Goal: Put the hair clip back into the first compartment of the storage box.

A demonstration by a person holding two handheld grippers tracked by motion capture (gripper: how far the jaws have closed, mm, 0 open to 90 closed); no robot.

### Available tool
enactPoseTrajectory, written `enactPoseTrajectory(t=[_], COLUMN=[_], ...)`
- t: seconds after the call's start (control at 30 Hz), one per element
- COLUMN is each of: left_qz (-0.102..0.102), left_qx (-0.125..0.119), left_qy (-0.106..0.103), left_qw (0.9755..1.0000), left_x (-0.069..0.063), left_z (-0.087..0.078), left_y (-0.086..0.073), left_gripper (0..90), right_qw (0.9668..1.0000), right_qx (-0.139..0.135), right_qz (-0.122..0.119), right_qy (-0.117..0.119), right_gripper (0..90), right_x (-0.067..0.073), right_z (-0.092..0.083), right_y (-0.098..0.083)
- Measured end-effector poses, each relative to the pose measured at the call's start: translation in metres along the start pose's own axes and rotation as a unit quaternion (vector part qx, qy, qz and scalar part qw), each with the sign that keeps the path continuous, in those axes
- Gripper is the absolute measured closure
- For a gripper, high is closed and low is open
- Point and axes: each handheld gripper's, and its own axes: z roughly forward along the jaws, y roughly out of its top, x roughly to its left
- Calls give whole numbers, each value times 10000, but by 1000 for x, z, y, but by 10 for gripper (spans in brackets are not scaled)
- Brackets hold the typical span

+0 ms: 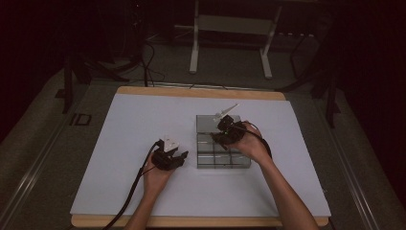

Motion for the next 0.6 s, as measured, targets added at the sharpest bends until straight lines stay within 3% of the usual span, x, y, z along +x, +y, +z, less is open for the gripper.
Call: enactPoseTrajectory(t=[0.6], left_qz=[0], left_qx=[5], left_qy=[-4], left_qw=[10000], left_x=[0], left_z=[0], left_y=[0], left_gripper=[518], right_qw=[9999], right_qx=[141], right_qz=[53], right_qy=[74], right_gripper=[806], right_x=[2], right_z=[13], right_y=[7])
